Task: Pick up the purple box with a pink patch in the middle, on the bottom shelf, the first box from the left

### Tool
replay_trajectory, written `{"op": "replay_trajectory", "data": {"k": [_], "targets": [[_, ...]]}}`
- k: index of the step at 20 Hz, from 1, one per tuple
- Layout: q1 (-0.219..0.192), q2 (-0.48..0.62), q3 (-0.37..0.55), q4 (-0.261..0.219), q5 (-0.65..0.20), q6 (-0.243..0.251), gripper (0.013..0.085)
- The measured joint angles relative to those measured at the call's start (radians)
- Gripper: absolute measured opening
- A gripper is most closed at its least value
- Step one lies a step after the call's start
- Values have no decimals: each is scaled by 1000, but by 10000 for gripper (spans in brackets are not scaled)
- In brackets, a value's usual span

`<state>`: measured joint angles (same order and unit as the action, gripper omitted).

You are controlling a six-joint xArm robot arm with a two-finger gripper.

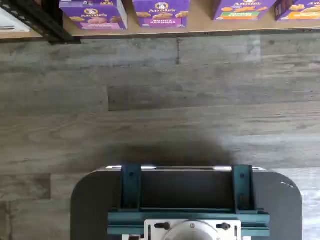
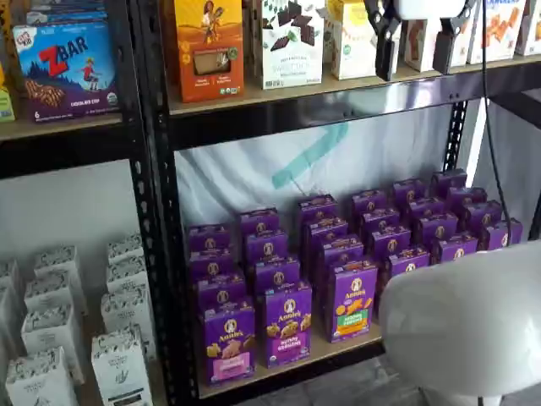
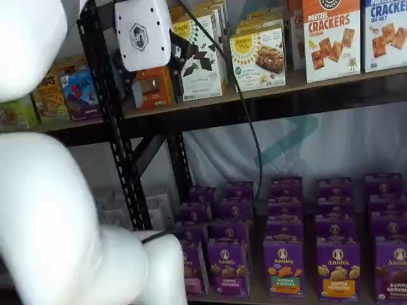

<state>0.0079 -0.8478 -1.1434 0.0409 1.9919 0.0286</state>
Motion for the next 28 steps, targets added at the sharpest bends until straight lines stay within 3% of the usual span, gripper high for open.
{"op": "replay_trajectory", "data": {"k": [3,6,11,23,28], "targets": [[-38,-11,10,41,-18,-21,850],[-43,-12,13,43,-25,-26,850],[-6,-16,35,4,-46,-6,850],[77,-33,202,-25,-182,66,850],[76,-31,273,-1,-243,71,850]]}}
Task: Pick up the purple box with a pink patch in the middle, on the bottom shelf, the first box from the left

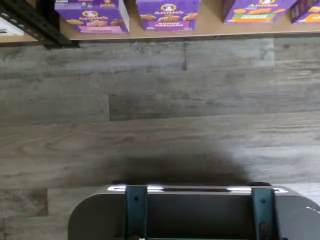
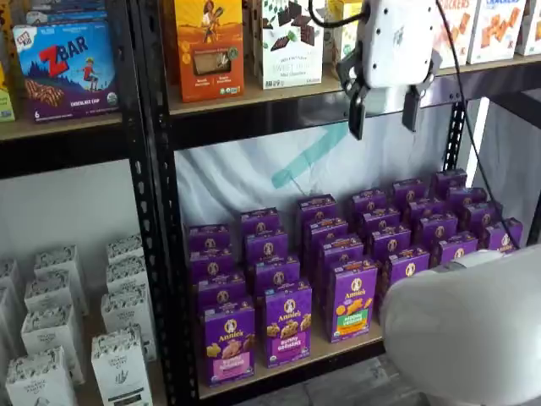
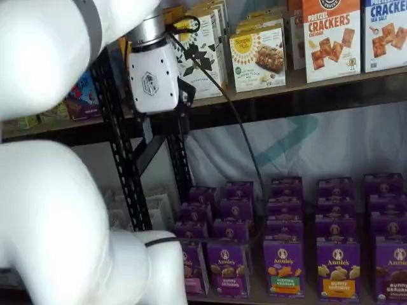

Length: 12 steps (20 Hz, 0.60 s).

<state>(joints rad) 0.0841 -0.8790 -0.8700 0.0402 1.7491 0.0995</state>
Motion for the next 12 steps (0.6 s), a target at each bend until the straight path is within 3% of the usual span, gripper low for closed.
{"op": "replay_trajectory", "data": {"k": [8,12], "targets": [[17,24,102,-9,-92,13,850],[18,24,182,-13,-189,13,850]]}}
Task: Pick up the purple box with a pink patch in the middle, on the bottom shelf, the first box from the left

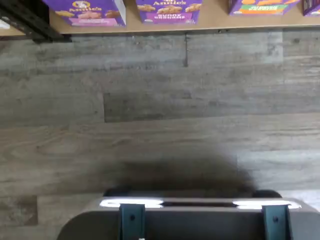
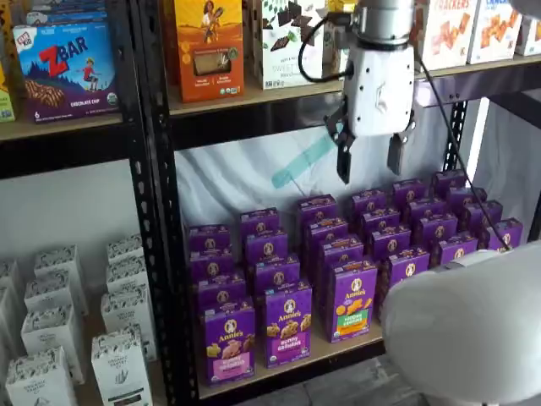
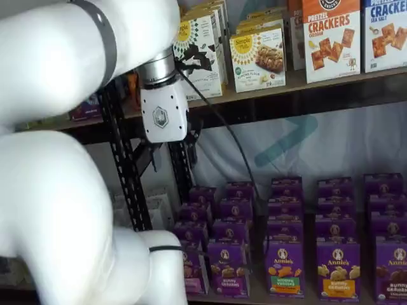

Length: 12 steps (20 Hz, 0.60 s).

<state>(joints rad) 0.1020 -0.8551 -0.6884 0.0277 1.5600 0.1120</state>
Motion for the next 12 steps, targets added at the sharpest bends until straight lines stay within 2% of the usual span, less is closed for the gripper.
{"op": "replay_trajectory", "data": {"k": [4,7,12], "targets": [[8,-3,92,-6,-124,7,850],[43,5,152,-57,-211,51,850],[74,42,237,-70,-349,91,850]]}}
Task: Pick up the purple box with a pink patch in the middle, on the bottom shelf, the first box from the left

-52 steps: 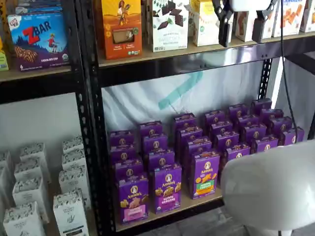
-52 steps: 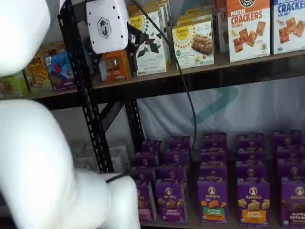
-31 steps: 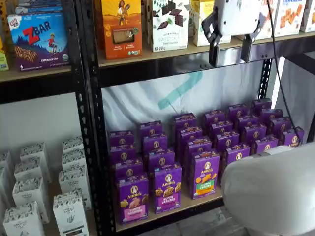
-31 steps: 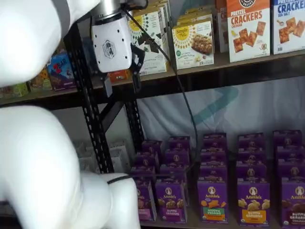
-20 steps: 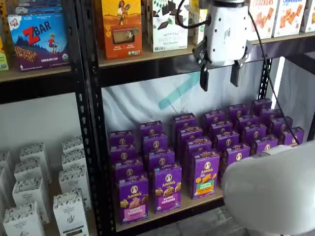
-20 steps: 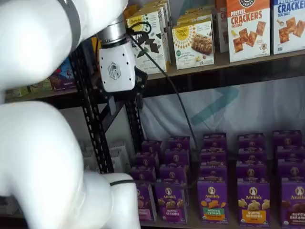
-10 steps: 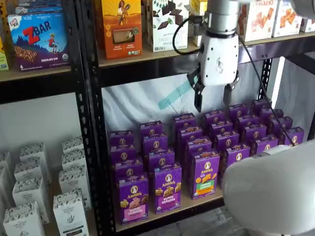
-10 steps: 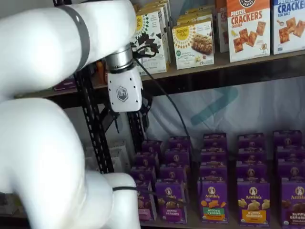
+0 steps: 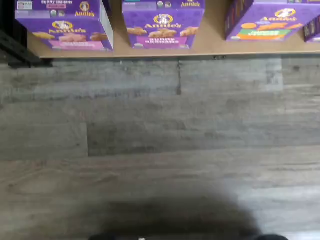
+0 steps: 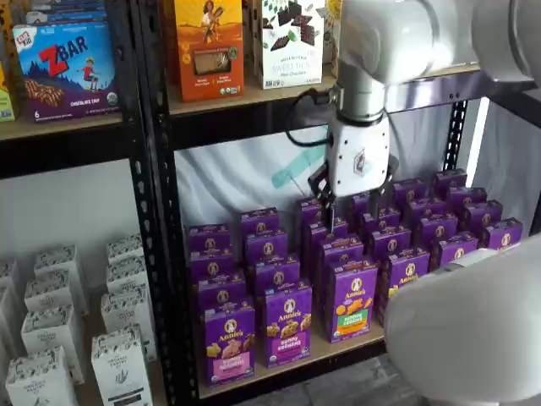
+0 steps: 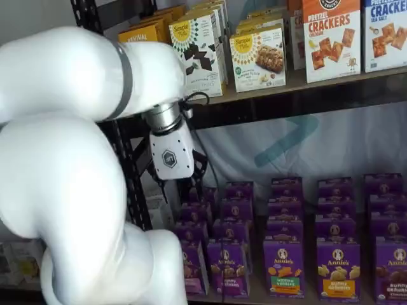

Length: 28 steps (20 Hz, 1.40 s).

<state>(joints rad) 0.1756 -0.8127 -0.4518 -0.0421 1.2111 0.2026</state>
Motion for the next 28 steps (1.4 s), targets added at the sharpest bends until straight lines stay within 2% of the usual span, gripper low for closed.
{"op": "replay_trajectory", "data": {"k": [6,15,19,24,28], "targets": [[47,81,76,21,-183,43,850],[99,272,90,13,-364,102,850],[104,360,89,58,-453,77,850],[111,450,87,74,-555,69,850],[117,495,81,77,-603,70,850]]}}
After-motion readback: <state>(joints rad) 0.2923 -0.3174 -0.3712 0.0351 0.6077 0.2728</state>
